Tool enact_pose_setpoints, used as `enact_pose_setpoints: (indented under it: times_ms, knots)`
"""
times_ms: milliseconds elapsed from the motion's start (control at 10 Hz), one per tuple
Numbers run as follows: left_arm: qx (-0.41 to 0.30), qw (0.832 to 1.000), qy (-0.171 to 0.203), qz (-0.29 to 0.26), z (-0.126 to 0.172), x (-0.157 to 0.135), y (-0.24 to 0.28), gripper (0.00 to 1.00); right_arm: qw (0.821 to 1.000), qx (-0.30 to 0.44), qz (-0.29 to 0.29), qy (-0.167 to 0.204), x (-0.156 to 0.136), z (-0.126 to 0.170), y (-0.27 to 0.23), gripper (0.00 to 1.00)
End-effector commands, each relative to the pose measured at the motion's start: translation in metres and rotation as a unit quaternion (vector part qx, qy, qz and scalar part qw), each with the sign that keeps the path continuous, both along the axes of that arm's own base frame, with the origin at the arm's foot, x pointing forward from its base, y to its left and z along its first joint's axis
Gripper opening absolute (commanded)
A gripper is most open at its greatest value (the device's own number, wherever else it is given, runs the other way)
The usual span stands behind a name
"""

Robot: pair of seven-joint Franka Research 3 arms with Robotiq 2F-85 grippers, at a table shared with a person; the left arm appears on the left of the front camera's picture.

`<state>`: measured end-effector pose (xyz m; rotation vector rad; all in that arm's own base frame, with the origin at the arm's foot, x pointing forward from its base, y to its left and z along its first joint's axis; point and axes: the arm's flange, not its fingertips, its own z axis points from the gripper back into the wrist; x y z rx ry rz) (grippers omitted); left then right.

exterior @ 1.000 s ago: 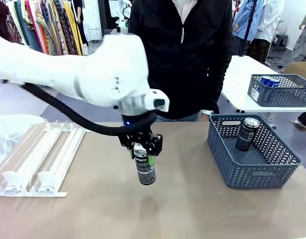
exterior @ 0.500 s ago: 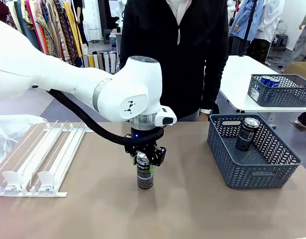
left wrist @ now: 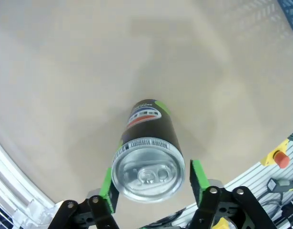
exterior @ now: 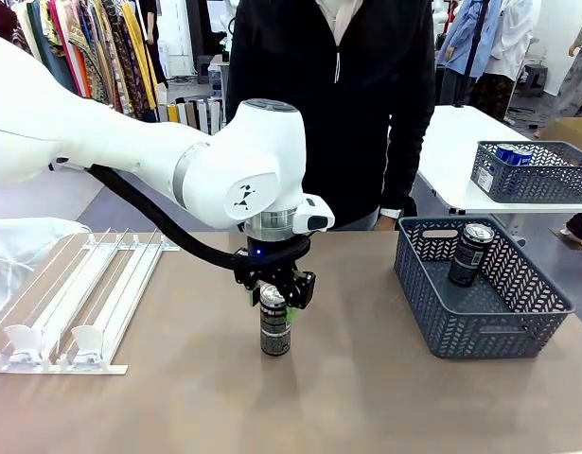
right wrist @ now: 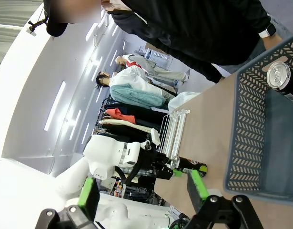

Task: Retrieve and store the cans from the dispenser.
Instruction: Pick up one can from the Automatic Can Dispenser and place it in the middle of the table.

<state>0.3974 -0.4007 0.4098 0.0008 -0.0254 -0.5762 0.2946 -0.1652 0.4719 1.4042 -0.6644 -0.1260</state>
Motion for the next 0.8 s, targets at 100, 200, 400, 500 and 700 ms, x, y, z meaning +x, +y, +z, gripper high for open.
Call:
enact_pose_setpoints:
  times_ms: [100, 200, 400, 500, 700]
  knots:
    - [-0.003, 1.000, -0.012, 0.018, 0.013, -0.002, 0.008, 1.00, 1.000, 0.007, -0.002, -0.004, 0.001, 0.004, 0.000, 1.00]
    - [-0.008, 1.000, -0.019, 0.018, 0.022, -0.006, 0.012, 1.00, 1.000, 0.007, -0.002, -0.004, 0.001, 0.004, 0.000, 1.00]
    - [-0.041, 0.997, -0.055, 0.032, 0.077, -0.018, 0.041, 1.00, 1.000, 0.007, -0.002, -0.004, 0.001, 0.004, 0.000, 1.00]
    - [-0.054, 0.997, -0.056, 0.029, 0.116, -0.023, 0.077, 1.00, 1.000, 0.007, -0.002, -0.004, 0.001, 0.004, 0.000, 1.00]
    - [-0.139, 0.988, -0.046, 0.051, 0.159, -0.024, 0.154, 1.00, 1.000, 0.007, -0.002, -0.004, 0.001, 0.004, 0.000, 1.00]
